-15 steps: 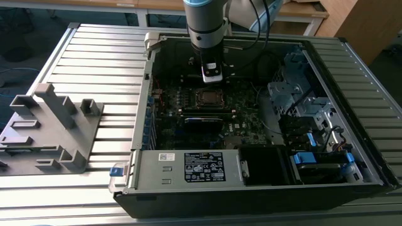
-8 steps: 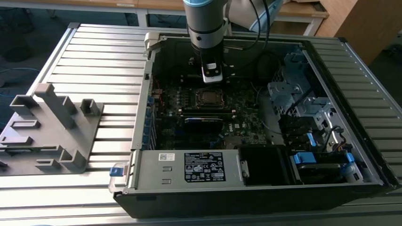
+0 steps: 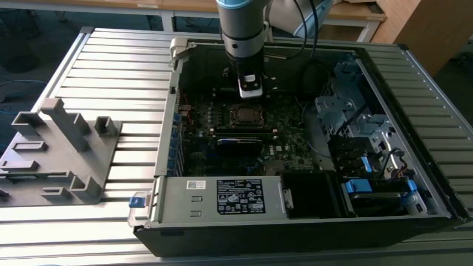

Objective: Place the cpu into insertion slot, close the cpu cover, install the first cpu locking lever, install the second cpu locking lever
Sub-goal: 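Install the first cpu locking lever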

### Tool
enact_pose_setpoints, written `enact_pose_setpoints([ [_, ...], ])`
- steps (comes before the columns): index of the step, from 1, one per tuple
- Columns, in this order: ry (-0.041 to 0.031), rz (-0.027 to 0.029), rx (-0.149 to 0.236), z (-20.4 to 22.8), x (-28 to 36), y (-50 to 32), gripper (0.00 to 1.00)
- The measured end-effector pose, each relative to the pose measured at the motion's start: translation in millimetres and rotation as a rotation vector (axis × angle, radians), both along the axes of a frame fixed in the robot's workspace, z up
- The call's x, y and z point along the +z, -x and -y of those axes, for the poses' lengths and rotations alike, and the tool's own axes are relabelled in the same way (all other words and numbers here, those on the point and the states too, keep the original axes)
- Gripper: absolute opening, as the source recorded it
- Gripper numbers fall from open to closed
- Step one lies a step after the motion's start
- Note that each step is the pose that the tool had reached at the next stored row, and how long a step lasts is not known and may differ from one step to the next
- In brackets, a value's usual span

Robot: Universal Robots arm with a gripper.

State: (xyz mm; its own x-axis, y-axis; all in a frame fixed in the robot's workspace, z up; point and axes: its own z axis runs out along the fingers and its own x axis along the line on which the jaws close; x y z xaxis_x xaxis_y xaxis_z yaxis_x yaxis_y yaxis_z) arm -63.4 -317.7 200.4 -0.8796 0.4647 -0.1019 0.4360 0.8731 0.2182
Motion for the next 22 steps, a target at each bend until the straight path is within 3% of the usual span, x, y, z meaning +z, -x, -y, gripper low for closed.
enact_pose_setpoints([
  [22, 0.001, 0.001, 0.0, -0.7, -4.0, -4.1, 0.11],
])
